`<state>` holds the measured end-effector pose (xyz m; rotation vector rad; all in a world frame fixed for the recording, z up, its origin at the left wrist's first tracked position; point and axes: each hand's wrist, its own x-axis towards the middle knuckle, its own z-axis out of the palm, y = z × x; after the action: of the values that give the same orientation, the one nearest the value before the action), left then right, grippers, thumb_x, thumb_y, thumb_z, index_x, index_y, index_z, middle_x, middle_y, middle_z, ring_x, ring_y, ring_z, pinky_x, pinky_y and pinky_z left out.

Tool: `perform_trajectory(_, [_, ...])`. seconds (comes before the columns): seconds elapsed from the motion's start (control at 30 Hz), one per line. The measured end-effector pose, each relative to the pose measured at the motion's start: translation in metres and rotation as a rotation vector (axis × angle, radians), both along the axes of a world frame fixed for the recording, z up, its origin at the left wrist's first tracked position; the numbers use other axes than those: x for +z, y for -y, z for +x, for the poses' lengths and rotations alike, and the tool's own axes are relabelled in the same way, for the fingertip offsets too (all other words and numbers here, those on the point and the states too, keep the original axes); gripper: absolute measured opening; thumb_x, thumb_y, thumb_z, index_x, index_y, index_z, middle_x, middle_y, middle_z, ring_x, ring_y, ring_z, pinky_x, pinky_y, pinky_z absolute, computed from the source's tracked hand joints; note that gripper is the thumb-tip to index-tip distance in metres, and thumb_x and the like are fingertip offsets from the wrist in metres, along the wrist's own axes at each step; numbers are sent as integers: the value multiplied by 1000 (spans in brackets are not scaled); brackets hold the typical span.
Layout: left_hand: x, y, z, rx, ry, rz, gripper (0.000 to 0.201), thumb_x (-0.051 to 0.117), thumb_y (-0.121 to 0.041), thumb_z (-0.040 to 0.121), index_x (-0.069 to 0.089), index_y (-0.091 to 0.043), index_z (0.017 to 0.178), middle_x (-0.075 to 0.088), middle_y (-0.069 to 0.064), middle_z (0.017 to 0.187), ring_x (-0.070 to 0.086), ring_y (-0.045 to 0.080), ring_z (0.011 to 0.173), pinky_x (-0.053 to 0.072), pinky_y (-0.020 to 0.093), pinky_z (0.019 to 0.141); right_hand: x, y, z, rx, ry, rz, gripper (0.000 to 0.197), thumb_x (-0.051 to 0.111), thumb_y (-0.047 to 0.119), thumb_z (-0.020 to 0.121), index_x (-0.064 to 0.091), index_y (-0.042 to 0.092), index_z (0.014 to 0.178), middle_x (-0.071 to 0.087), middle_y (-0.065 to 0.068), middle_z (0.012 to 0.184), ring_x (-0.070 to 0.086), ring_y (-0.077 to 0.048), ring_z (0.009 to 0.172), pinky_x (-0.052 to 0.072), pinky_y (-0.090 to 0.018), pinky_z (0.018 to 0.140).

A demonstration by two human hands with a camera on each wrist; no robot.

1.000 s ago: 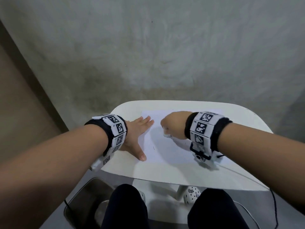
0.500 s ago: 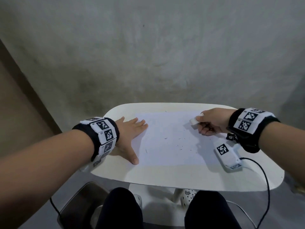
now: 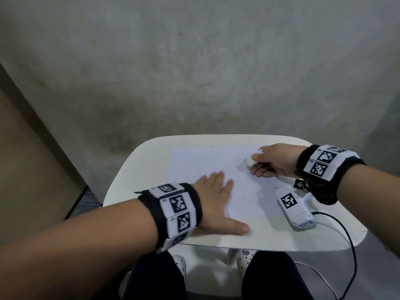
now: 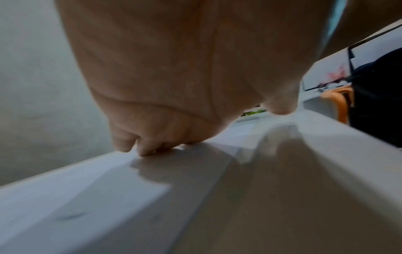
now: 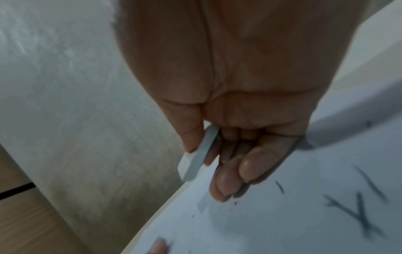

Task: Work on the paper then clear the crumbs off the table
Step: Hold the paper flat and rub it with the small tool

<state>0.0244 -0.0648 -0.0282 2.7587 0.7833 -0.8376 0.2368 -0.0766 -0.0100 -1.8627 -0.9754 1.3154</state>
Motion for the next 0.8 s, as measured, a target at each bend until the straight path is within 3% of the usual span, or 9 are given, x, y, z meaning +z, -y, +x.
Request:
perform_trajectory(0.1, [7,0,15,-138,65,-79,96,26,-77,87,-21,-24,152,-26,3,159,-20,17,147,-9,45,120,-2,0,1,4,15,1,21,40,16,102,46,8,84,61,-13,75,58,-6,40,47,-13,42])
perform_trajectory(0.17, [10,-20,12,-60,139,-71,93,27,-73,90,-18,-21,153,-20,-1,161,-14,13,148,-7,44,120,-3,-1,1,12,31,-2,18,40,16,102,45,8,87,62,-12,75,58,-6,41,46,-13,41])
perform_trajectory(0.33, [4,-90,-22,305,148,57,112,42,-80,80,-18,-19,153,-20,-2,161,-13,14,149,0,39,121,0,-3,0,72,103,-23,19,41,14,102,44,8,84,62,-12,74,58,-12,53,46,-15,44])
perform_trajectory(0.5, [8,-102,-25,269,63,38,126,62,-75,72,-21,-24,152,-26,-5,159,-18,14,148,2,42,121,4,-5,-3,185,231,-79,19,39,8,101,44,9,83,60,-12,71,54,-16,57,43,-19,47])
perform_trajectory(0.57, [8,-99,-21,263,36,46,128,66,-71,72,-23,-23,151,-28,-4,159,-20,16,148,3,45,121,7,-13,-9,242,361,-114,18,41,7,98,45,12,81,60,-11,69,53,-21,54,42,-25,48])
perform_trajectory(0.67, [7,-99,-20,263,29,36,130,68,-69,72,-24,-21,150,-30,-2,158,-22,18,147,4,46,121,13,-37,-25,389,769,-52,17,48,9,90,50,18,75,64,-5,70,58,-24,68,48,-32,67])
perform_trajectory(0.73, [6,-100,-22,263,36,33,130,68,-69,72,-24,-21,150,-30,-2,158,-22,17,147,5,47,121,17,-50,-43,495,1010,-44,7,51,12,89,57,13,89,65,-6,85,58,-25,82,44,-30,71])
perform_trajectory(0.8, [5,-100,-23,258,37,31,130,68,-69,72,-24,-21,150,-30,-2,158,-22,17,147,4,46,121,16,-61,-53,582,1164,-71,20,51,17,91,55,8,109,64,-9,107,58,-27,94,41,-28,72])
